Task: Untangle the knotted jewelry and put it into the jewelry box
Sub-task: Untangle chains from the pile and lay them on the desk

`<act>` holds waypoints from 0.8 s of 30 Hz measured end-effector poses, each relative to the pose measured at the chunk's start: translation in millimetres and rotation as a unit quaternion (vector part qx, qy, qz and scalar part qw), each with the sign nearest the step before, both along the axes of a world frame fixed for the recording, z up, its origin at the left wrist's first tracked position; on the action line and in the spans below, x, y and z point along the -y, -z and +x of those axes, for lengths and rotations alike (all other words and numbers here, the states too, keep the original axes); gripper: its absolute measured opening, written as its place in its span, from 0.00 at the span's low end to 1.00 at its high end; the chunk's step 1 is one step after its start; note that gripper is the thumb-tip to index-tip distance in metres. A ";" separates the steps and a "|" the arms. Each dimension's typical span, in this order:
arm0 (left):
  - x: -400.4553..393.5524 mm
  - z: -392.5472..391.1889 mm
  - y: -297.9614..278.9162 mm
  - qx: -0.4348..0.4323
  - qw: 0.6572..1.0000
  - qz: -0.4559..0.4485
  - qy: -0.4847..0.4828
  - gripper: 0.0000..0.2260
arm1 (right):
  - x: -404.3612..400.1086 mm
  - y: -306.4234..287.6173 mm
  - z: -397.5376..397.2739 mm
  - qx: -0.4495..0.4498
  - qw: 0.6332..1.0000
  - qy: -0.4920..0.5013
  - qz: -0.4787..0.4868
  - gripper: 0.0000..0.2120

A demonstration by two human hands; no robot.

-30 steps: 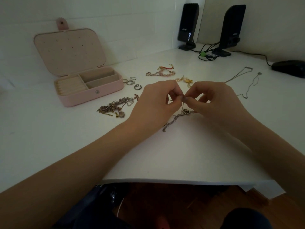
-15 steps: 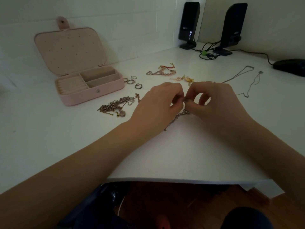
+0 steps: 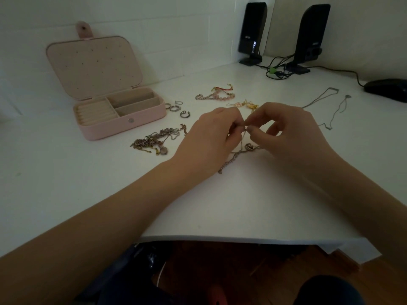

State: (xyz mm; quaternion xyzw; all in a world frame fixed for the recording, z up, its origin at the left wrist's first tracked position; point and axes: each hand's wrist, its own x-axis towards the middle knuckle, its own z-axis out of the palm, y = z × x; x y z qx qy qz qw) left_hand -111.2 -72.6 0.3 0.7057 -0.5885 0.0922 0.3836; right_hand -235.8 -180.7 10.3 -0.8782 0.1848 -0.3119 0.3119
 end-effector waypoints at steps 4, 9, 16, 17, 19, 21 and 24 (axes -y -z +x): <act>-0.8 -1.7 -1.0 0.005 1.000 0.003 -0.002 0.03 | -0.2 -1.3 0.4 -0.003 1.000 0.006 -0.010 0.02; -2.2 -3.4 -2.4 0.032 0.999 -0.001 -0.012 0.04 | -2.9 -1.0 -1.5 -0.003 1.000 0.003 -0.030 0.03; -2.1 -6.3 -1.4 0.055 0.997 0.001 -0.053 0.06 | -5.9 0.3 0.4 -0.002 0.998 0.017 -0.056 0.04; -2.2 -6.2 -2.0 0.048 0.998 0.003 -0.052 0.05 | -5.4 0.1 0.4 -0.001 0.999 0.017 -0.047 0.04; -2.2 -7.5 -3.7 0.023 0.999 0.018 -0.046 0.04 | -5.5 -0.2 0.2 -0.004 0.999 0.016 -0.043 0.03; -1.5 -7.4 -5.0 -0.041 0.998 0.039 -0.035 0.04 | -5.8 -0.2 -0.5 -0.007 0.998 0.019 -0.056 0.02; -0.1 -6.8 -8.4 -0.177 0.983 0.043 -0.028 0.04 | -5.3 -1.6 -2.0 0.007 0.996 0.027 -0.082 0.02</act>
